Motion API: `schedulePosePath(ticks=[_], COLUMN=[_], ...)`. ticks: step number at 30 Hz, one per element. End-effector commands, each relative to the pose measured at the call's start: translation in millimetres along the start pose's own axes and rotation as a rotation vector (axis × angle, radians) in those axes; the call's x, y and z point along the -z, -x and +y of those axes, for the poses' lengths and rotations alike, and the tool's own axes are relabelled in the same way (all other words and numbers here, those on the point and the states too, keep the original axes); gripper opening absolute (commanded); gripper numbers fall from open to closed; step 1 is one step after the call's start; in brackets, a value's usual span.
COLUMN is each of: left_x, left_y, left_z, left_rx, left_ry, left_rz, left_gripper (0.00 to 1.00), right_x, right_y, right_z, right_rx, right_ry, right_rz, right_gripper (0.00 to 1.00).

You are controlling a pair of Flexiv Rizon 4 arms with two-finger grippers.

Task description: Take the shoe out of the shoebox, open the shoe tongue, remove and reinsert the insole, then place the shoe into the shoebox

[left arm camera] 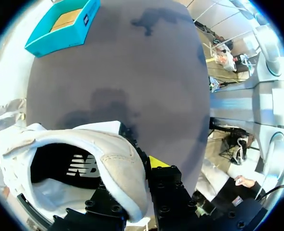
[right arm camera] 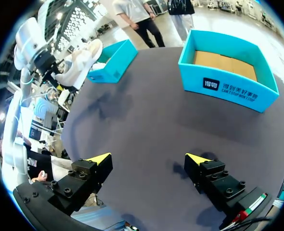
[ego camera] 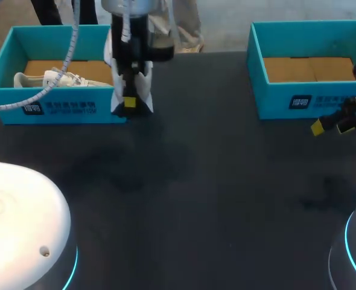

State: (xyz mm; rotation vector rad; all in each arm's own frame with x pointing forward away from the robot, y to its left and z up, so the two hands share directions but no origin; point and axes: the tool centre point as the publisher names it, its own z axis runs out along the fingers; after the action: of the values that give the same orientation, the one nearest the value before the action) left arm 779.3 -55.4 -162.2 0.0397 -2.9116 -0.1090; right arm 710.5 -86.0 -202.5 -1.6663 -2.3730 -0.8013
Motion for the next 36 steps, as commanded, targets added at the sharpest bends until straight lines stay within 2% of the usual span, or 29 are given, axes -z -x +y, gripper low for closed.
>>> schedulePosePath(ticks=[1,6,25,36], left_x=[4,5,8,9], left_y=[8.3,16.3,67.9,87.1], left_z=[26,47,124,164], left_rx=[0.009,0.048,0.245,0.22], left_ry=[-0.037,-0.031,-0.106,-0.068], left_rz=[0.027,0.045,0.036,0.03], left_gripper=[0.0,0.0,0.0,0.0], right_x=[-1,-1,-1,-1], right_y=[-0.1,-0.1,-0.1,-0.1], right_z=[0.2,0.2,0.2,0.2], right_rx=[-0.001,-0.001,-0.001,-0.001], right_ry=[-0.001,-0.001,-0.001,-0.001], right_rz=[-0.001,-0.001,-0.001,-0.001], right_gripper=[1.0,1.0,1.0,1.0])
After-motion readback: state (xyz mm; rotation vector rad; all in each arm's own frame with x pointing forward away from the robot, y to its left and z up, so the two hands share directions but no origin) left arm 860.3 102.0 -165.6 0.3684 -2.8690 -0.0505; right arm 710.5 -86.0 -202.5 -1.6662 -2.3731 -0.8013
